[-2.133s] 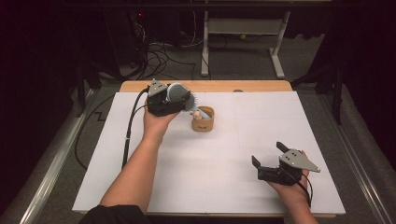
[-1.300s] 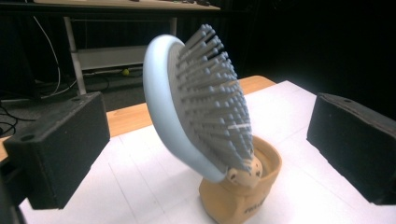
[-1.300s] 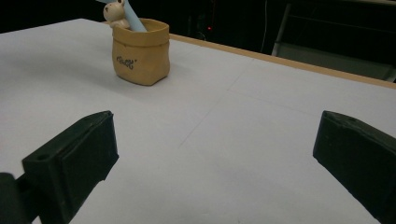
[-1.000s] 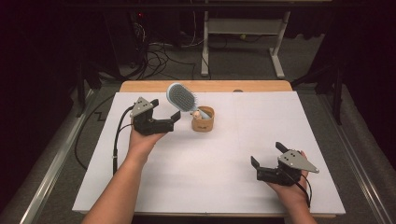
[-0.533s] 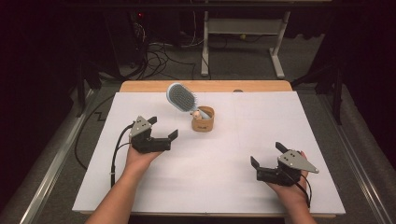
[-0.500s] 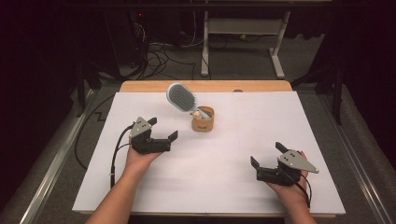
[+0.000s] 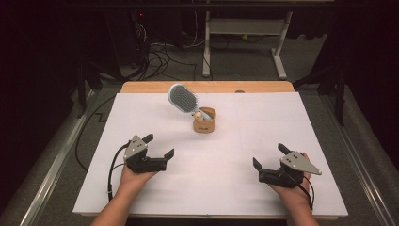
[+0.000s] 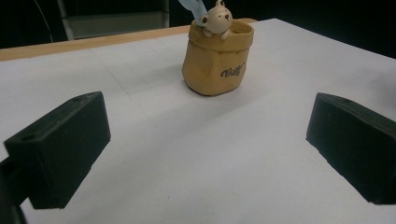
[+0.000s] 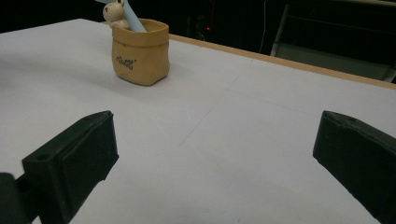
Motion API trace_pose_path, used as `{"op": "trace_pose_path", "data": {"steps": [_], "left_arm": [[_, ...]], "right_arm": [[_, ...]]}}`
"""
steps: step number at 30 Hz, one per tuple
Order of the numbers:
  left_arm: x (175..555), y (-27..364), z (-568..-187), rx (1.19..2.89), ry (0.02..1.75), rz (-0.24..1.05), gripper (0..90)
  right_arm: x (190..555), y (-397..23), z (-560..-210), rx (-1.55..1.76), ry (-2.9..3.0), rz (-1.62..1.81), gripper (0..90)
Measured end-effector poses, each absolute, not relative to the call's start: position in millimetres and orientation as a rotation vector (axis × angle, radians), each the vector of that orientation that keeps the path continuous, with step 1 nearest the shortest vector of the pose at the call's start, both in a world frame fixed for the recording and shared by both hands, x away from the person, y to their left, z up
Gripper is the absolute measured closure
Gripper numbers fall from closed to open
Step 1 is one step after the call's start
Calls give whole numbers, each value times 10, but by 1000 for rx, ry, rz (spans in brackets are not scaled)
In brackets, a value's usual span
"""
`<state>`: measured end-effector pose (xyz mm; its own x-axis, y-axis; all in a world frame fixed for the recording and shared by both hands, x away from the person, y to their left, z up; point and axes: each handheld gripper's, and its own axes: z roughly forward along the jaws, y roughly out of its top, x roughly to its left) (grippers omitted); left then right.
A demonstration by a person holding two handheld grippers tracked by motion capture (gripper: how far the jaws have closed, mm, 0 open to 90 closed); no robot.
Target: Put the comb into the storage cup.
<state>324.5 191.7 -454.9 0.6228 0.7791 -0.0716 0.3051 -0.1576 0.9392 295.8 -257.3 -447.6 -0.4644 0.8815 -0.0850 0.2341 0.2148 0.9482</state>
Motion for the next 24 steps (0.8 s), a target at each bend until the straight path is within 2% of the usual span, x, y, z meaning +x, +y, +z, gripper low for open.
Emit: {"op": "trace_pose_path", "data": {"steps": [15,24], "left_arm": [[2837,2276,-4502,1682,864,588,0],[2890,2328,-4500,1674,847,576,0]], "right_arm": [[2914,-2560,-4480,1036,1843,1270,2],[2828,-2584,-4454,1048,1818,1279,2]]}}
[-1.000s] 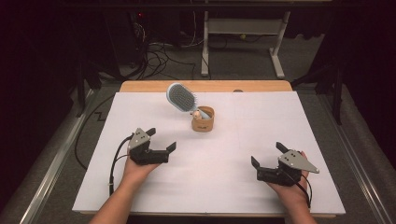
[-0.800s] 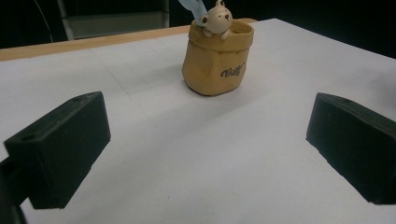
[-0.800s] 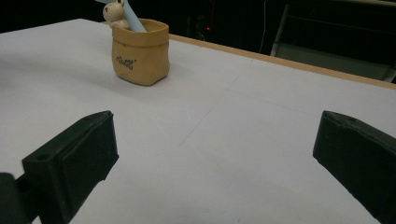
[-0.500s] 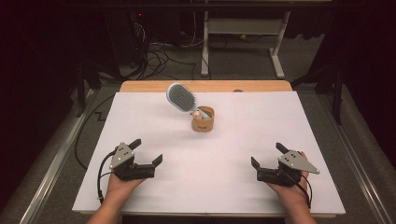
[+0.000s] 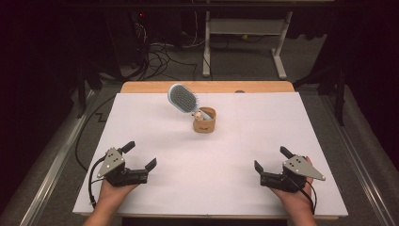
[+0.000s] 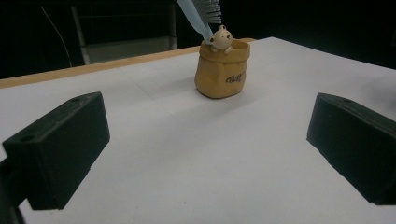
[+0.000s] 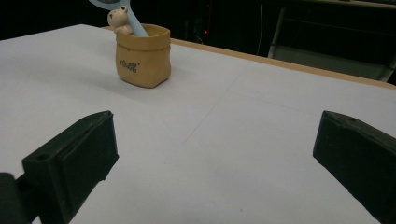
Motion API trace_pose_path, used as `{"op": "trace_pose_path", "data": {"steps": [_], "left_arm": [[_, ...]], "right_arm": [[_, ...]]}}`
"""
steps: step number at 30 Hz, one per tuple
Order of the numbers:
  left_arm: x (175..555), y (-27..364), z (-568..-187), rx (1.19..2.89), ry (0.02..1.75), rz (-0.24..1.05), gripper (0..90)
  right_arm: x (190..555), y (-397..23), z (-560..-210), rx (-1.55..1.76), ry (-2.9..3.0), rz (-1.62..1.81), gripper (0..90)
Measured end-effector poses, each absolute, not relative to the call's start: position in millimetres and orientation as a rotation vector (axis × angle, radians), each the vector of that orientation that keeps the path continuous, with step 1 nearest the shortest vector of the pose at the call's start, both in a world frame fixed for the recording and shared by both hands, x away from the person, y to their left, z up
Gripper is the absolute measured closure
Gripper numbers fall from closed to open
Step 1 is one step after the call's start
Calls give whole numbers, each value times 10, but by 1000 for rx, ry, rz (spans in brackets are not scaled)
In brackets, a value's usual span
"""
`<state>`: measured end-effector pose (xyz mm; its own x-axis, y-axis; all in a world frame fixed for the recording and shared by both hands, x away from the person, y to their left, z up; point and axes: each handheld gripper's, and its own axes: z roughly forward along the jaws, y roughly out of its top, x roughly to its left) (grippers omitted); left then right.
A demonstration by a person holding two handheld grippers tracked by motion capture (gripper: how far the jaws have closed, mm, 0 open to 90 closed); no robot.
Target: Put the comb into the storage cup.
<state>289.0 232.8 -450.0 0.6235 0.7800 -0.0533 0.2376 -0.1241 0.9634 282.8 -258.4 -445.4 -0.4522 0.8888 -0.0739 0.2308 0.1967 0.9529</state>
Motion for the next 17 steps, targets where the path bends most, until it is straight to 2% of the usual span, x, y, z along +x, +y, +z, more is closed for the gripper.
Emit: {"op": "trace_pose_path", "data": {"steps": [17], "left_arm": [[2925,2332,-4542,1653,887,568,0]], "right_arm": [[2850,-2600,-4475,1055,1825,1291,2]]}}
